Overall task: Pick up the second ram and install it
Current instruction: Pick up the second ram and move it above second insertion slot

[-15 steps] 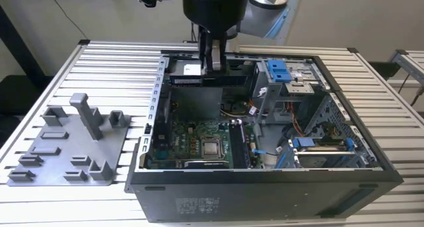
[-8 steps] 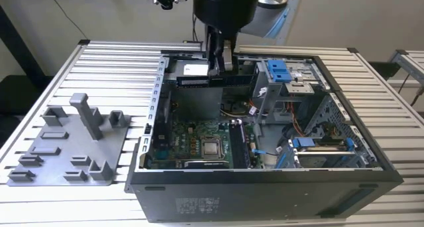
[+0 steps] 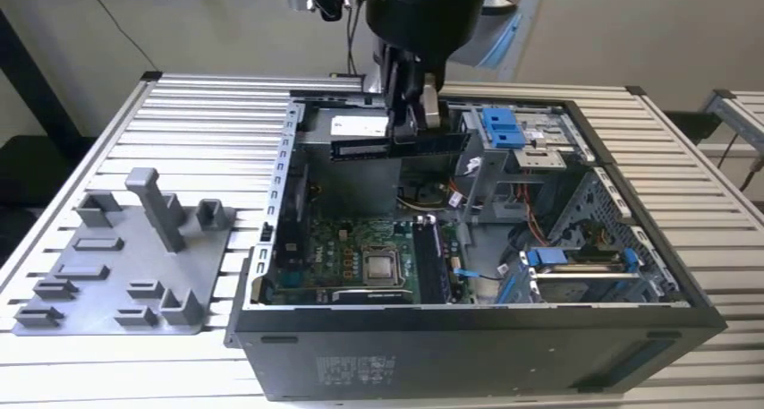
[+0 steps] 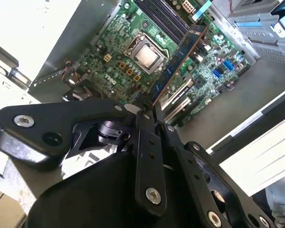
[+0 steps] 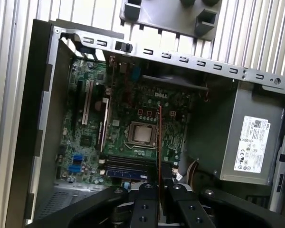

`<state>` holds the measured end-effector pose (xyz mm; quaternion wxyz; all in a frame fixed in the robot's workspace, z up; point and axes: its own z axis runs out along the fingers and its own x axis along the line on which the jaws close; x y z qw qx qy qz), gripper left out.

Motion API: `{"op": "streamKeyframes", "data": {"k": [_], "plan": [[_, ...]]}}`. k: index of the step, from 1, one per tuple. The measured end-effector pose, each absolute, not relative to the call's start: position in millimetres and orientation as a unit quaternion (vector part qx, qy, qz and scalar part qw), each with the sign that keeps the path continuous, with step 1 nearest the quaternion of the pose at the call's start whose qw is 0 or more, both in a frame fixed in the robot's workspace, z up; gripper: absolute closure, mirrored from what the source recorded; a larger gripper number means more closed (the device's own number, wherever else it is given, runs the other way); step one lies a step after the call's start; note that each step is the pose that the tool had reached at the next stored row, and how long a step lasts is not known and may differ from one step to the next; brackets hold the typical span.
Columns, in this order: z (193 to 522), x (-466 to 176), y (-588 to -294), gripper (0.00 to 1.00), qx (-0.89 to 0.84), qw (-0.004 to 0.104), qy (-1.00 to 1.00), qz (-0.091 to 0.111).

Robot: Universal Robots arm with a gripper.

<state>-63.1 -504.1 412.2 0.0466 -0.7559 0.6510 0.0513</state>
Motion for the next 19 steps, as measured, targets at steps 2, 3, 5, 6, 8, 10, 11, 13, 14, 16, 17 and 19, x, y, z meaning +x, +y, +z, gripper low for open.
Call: {"op": "streamKeyframes", "data": {"k": [2, 3, 5, 6, 8, 10, 11, 13, 14, 16, 17, 19], "plan": [[412.1, -60.4, -504.1, 0.86, -0.760, 0.046, 0.647, 0.052], [412.1, -59.2, -504.1, 0.86, -0.761, 0.046, 0.645, 0.052], [412.1, -56.8, -504.2, 0.86, -0.765, 0.046, 0.640, 0.052], [412.0, -55.7, -504.2, 0.86, -0.766, 0.046, 0.639, 0.052], [412.0, -53.5, -504.2, 0.86, -0.770, 0.045, 0.635, 0.052], [412.0, -51.5, -504.2, 0.86, -0.773, 0.045, 0.631, 0.053], [412.0, -50.6, -504.2, 0.86, -0.774, 0.045, 0.629, 0.053], [411.9, -48.5, -504.2, 0.86, -0.777, 0.045, 0.626, 0.053], [411.9, -47.6, -504.2, 0.86, -0.778, 0.045, 0.624, 0.053], [411.9, -45.8, -504.2, 0.86, -0.781, 0.045, 0.621, 0.053], [411.9, -44.9, -504.2, 0.86, -0.782, 0.044, 0.619, 0.053], [411.9, -43.2, -504.2, 0.86, -0.784, 0.044, 0.616, 0.053]]}}
